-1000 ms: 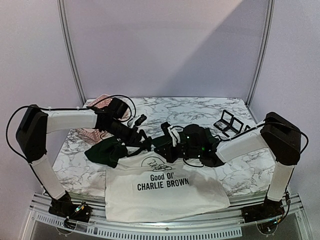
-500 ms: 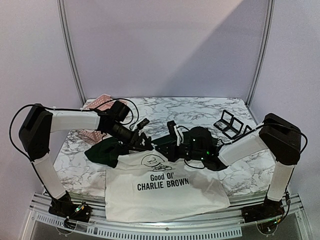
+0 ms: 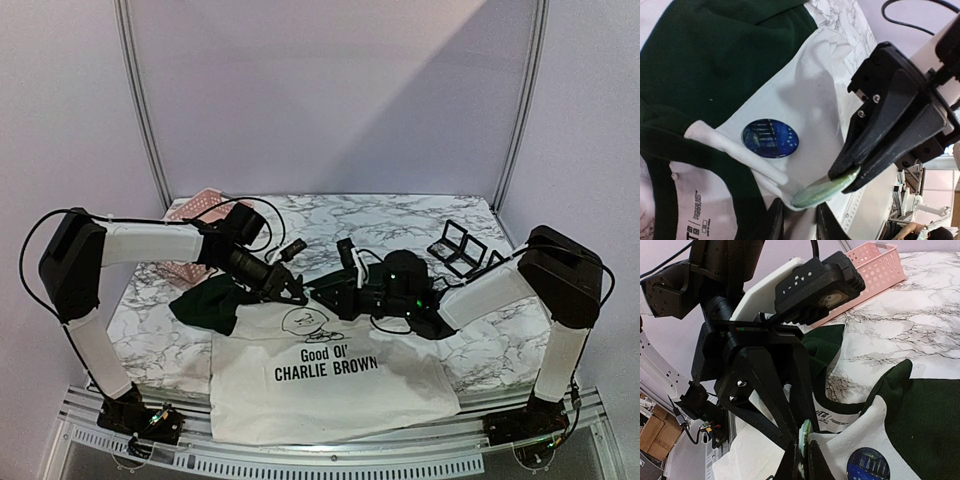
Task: Remove the brooch from the garment
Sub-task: Pass from the right arm to the left
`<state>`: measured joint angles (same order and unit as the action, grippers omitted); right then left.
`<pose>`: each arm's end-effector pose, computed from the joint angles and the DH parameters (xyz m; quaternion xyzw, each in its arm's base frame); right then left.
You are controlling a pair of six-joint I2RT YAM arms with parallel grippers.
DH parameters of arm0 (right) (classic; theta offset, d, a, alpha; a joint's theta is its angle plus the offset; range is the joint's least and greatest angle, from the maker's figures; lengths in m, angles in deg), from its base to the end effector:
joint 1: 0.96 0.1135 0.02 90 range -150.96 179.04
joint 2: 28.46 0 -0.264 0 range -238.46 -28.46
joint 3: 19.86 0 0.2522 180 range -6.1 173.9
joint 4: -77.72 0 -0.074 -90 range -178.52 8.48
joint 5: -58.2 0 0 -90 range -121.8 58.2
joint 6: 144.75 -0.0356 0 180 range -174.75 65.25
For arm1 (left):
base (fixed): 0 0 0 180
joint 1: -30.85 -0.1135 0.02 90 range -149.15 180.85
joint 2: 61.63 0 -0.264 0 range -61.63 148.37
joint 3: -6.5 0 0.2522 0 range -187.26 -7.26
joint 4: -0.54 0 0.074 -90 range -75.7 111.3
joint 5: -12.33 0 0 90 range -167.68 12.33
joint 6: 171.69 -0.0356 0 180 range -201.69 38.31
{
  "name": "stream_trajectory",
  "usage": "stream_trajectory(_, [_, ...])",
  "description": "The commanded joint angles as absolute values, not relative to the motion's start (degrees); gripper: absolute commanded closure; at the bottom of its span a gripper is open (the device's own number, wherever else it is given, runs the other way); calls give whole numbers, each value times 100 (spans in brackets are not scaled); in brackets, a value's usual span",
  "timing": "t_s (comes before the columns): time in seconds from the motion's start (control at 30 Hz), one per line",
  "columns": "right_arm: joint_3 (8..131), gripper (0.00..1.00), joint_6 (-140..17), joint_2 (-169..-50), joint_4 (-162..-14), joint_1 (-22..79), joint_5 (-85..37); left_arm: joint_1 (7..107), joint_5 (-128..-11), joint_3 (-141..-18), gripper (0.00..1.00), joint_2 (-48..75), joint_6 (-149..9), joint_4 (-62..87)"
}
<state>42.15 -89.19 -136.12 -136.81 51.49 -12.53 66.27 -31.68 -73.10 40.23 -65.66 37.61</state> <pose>0.2235 0.3100 0.1640 -0.2242 0.7354 0.5245 0.3658 0.2769 -0.2284 0.1914 0.2513 0.8577 -0.4451 0.0558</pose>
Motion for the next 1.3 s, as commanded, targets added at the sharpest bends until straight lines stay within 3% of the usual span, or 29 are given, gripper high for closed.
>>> stream_trajectory(0.0, [4180,100,-9015,-13601,-13980,5106,-977,6671,-3205,-7353,80,4158,-6637,3795])
stream_trajectory(0.37, [4370,97,-9110,-13807,-13976,5037,-234,6671,-3202,-7353,100,4151,-6652,3759])
stream_trajectory(0.5, [4367,100,-9135,-13845,-14048,5035,-91,6671,-3283,-7359,100,4157,-6659,3799])
stream_trajectory(0.83, [4444,100,-9230,-13827,-14280,5036,357,6671,-3478,-7417,74,4134,-6759,3944])
stream_trajectory(1.1, [4555,100,-9312,-13940,-14300,5007,695,6687,-3257,-7323,76,3984,-6706,3689])
stream_trajectory(1.27, [4601,100,-9446,-14040,-14380,4978,870,6698,-3273,-7309,88,3944,-6735,3674])
